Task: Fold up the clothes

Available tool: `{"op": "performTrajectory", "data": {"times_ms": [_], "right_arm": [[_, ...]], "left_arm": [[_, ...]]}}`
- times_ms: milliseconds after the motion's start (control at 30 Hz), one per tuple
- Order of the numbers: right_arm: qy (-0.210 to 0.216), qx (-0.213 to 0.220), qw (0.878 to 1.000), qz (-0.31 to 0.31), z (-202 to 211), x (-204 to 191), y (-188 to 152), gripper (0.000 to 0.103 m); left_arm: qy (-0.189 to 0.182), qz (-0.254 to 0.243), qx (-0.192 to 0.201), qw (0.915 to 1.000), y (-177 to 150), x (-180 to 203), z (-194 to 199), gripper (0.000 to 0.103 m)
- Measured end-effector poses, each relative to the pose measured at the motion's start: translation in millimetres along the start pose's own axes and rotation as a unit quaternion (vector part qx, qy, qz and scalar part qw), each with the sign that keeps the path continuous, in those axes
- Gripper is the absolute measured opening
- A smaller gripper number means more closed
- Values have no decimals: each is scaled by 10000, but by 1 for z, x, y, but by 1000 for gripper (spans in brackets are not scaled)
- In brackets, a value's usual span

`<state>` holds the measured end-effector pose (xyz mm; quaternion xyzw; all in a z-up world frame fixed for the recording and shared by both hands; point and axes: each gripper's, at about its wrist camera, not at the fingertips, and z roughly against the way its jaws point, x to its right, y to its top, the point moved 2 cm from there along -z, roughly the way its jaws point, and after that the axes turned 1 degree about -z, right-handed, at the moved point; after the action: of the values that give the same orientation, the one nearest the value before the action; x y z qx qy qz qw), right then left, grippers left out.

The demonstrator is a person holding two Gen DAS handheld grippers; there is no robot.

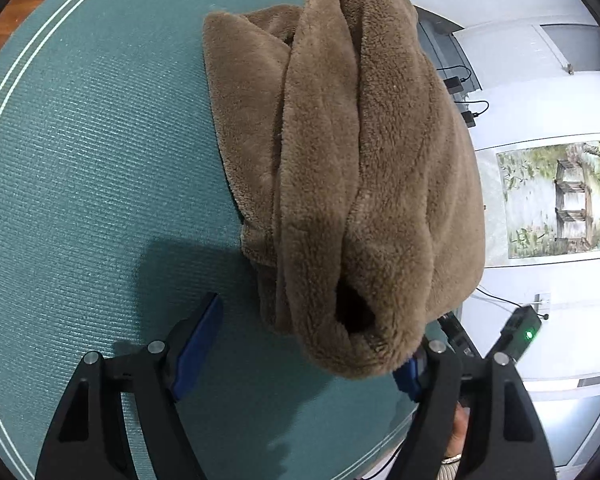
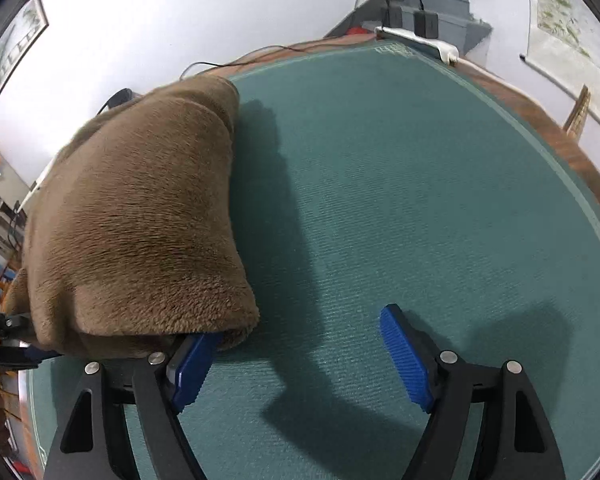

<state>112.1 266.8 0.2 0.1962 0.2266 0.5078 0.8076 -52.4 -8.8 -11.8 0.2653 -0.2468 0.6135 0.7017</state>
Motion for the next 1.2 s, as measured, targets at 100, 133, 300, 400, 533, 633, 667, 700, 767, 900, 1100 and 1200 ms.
{"op": "performTrajectory", "data": {"times_ms": [100,133,300,400,533,633,667,700,767,900,1100,1200], "right_arm": [[35,267,9993,265,24,-10,4,80],[77,398,9985,364,34,-15,6,80],[398,1207,9869,998,70,-67,36,81],[567,1502,9767,1421,69,-110,67,81],[598,1442,9678,1976,29,-166,103,81],[620,1148,9601,2475,-5,-205,107,81],[619,979,9553,2719,-15,-216,99,81],[637,777,9498,2963,-27,-227,87,81],[704,383,9400,3316,-46,-237,60,82],[591,469,9301,3596,-49,-238,17,85],[664,713,9244,3687,-47,-235,2,89],[774,822,9261,3600,-50,-232,4,90]], "left_arm": [[-248,96,8,9996,1,-3,9,80],[-299,66,81,9995,2,-2,17,80],[-238,-229,441,9985,8,6,57,80],[-204,-312,751,9965,19,7,86,80],[-139,-364,1179,9923,34,5,120,81],[-66,-304,1393,9898,46,1,137,81],[-58,-307,1434,9892,49,0,142,81],[-43,-315,1460,9888,57,8,134,81],[-15,-340,1504,9880,64,13,135,81],[-71,-404,1491,9880,77,24,129,82],[-401,-946,1295,9862,86,68,100,82],[-166,-1207,1225,9850,102,88,78,82]]}}
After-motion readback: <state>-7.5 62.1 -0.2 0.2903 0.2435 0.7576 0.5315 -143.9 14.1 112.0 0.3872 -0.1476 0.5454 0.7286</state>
